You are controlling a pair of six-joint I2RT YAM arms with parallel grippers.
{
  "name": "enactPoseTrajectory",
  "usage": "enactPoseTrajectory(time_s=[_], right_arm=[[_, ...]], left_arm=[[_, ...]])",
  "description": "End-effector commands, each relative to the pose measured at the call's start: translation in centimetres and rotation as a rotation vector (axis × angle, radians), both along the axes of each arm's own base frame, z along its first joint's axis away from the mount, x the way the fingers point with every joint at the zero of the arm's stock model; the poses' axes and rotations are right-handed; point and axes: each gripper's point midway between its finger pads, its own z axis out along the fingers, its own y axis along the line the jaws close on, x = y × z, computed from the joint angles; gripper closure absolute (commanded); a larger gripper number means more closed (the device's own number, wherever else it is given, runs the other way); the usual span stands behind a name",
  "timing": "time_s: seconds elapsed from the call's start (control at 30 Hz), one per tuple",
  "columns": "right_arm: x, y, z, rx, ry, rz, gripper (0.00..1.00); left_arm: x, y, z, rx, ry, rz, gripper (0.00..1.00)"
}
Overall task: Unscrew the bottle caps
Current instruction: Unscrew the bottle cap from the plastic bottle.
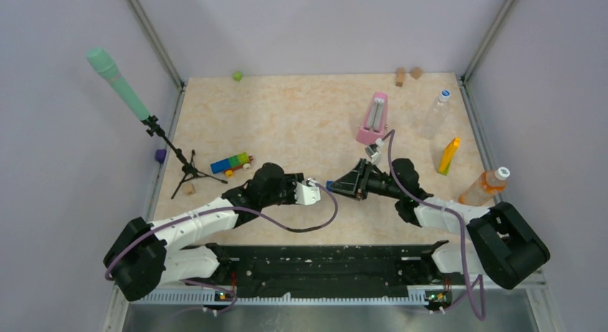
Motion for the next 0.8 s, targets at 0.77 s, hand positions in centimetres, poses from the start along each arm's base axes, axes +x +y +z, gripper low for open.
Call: enactPoseTrajectory(time_s=[0.77], right_arm=[[0.3,-0.4,2.4,-0.339,-0.905,0.133,1.00]], left_arm=[[-4.5,-3.5,4.4,-0.272,0.212,-0.265,1.00]])
